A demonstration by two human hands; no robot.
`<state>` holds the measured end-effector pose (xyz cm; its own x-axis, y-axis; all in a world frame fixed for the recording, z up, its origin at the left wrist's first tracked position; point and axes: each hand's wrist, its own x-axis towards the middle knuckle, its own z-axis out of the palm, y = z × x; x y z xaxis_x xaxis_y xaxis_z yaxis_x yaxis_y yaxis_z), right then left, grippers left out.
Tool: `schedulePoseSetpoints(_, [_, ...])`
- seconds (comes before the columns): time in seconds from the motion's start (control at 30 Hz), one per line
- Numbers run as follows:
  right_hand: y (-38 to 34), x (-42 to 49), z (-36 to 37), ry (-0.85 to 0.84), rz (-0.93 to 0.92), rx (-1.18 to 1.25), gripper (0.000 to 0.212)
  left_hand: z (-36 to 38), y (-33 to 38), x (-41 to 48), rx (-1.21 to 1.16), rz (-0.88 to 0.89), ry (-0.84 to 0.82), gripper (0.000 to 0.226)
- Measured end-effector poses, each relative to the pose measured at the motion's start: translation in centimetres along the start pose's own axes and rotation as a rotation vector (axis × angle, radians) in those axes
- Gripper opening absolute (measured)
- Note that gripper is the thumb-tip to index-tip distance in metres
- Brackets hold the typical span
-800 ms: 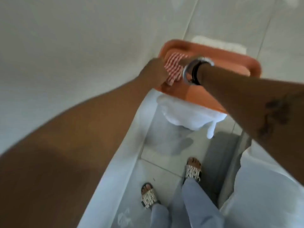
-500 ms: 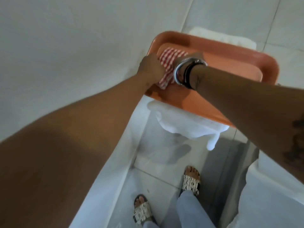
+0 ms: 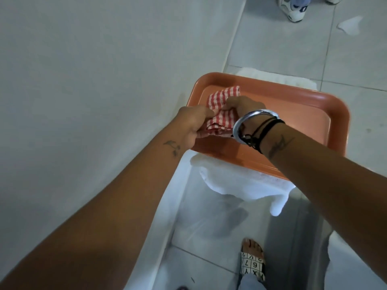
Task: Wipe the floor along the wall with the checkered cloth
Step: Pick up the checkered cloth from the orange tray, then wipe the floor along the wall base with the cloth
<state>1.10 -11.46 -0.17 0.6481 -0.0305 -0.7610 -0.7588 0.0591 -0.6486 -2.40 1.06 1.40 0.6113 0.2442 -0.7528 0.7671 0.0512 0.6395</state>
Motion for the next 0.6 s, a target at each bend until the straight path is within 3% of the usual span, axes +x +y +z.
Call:
schedulePoseSetpoints(0.07, [0.0, -2.8, -0.6, -0.006, -0.043, 0.035, 0.028, -0.6, -0.9, -2.1, -0.032, 0.076, -0.028, 0.045])
schedulePoseSetpoints(0.13, [0.6, -6.1, -1.1, -0.075, -0.091, 0.057, 0.034, -1.6, -2.1, -4.2, -0.051, 0.213, 0.006, 0.038])
schedulePoseSetpoints(0.23, [2.8, -10.9, -1.7, -0.118, -0.234, -0.054, 0.025, -3.8, -5.5, -7.3, -0.026, 0.492, 0.204, 0.019])
schedulePoseSetpoints(0.3, [5.4, -14.3, -1.8, -0.086, -0.342, -0.151, 0.024, -5.7, -9.7, -8.6, 0.113, 0.628, 0.337, 0.019])
schedulePoseSetpoints(0.33, [7.1, -15.4, -1.8, -0.063, -0.379, -0.194, 0.028, -6.7, -12.1, -8.8, 0.273, 0.693, 0.384, 0.024])
schedulePoseSetpoints(0.4, [11.7, -16.9, -1.1, -0.013, -0.412, -0.299, 0.034, -9.5, -17.9, -8.5, 0.826, 0.806, 0.412, 0.042])
schedulePoseSetpoints(0.5, [20.1, -16.2, 0.2, 0.111, -0.422, -0.587, 0.038, -13.3, -25.9, -7.3, 1.600, 0.726, 0.154, 0.075])
schedulePoseSetpoints(0.6, [29.3, -12.6, 1.1, 0.180, -0.352, -0.814, 0.030, -14.5, -31.7, -5.5, 1.901, 0.606, -0.011, 0.092])
